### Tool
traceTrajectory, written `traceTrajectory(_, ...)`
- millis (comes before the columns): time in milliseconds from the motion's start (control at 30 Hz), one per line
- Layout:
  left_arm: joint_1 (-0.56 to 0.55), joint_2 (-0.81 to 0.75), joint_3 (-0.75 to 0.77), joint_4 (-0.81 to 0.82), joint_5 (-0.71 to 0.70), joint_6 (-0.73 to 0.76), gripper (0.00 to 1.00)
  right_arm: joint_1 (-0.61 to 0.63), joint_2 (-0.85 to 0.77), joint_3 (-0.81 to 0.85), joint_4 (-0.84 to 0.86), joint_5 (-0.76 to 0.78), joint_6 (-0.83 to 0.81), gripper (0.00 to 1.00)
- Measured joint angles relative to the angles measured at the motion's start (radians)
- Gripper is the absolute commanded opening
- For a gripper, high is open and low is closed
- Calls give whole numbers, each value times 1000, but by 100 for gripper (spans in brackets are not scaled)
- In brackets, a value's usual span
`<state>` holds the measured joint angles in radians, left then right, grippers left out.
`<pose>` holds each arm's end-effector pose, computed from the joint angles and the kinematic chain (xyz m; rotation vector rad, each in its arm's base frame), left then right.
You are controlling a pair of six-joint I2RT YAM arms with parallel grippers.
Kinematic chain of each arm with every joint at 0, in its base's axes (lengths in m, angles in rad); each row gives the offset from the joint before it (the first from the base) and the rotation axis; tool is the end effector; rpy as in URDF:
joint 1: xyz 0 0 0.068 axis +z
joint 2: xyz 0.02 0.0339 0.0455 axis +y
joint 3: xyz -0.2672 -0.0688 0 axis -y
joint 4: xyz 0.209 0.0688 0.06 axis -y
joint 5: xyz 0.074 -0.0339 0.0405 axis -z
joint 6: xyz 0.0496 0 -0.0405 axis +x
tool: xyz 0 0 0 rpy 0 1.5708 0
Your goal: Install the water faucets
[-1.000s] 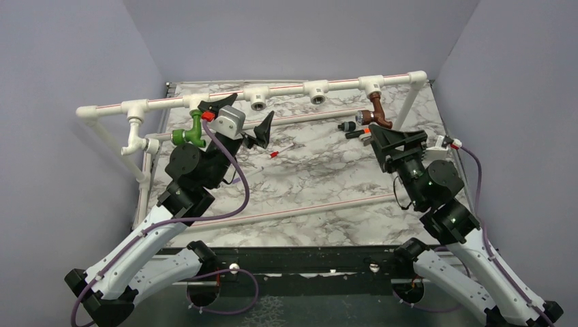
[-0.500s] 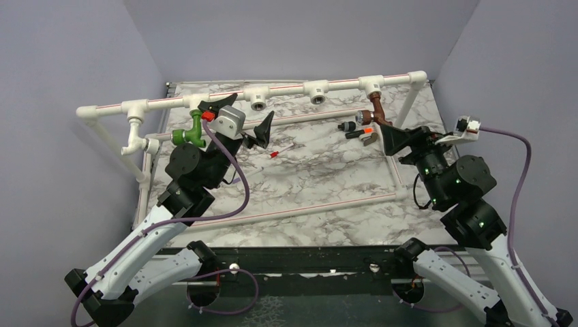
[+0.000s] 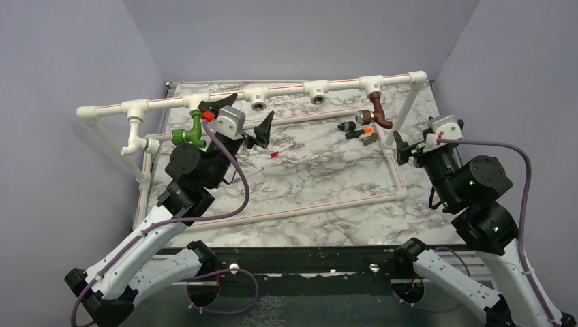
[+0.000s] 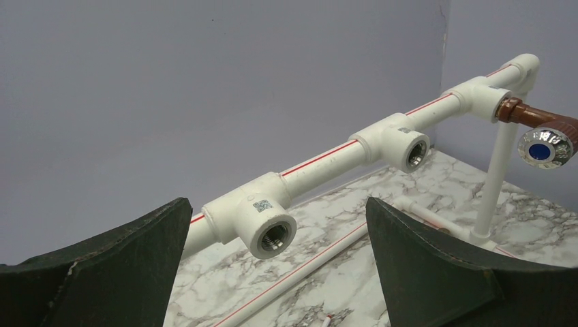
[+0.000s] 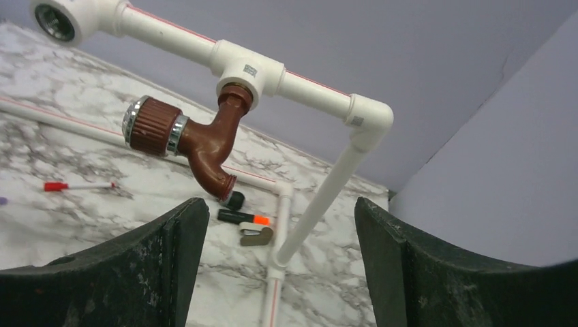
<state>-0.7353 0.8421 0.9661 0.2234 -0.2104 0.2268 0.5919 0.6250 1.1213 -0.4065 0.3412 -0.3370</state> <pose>0.1236 -0.0978 0.4399 0.4029 1.1699 -0.3137 0.0746 0.0302 0.4329 -0.4081 1.4292 -0.0465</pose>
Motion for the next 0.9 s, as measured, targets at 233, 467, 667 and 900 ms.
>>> traceTrajectory(233, 0, 0, 0, 0, 0, 0, 99, 0, 16, 2, -50, -87, -335, 84)
traceTrajectory(467, 0, 0, 0, 0, 0, 0, 99, 0, 50, 2, -80, -122, -619, 85)
traceTrajectory(667, 0, 0, 0, 0, 0, 0, 99, 0, 69, -3, -58, -122, -753, 86)
traceTrajectory(900, 0, 0, 0, 0, 0, 0, 99, 0, 68, -31, -2, -122, -832, 87)
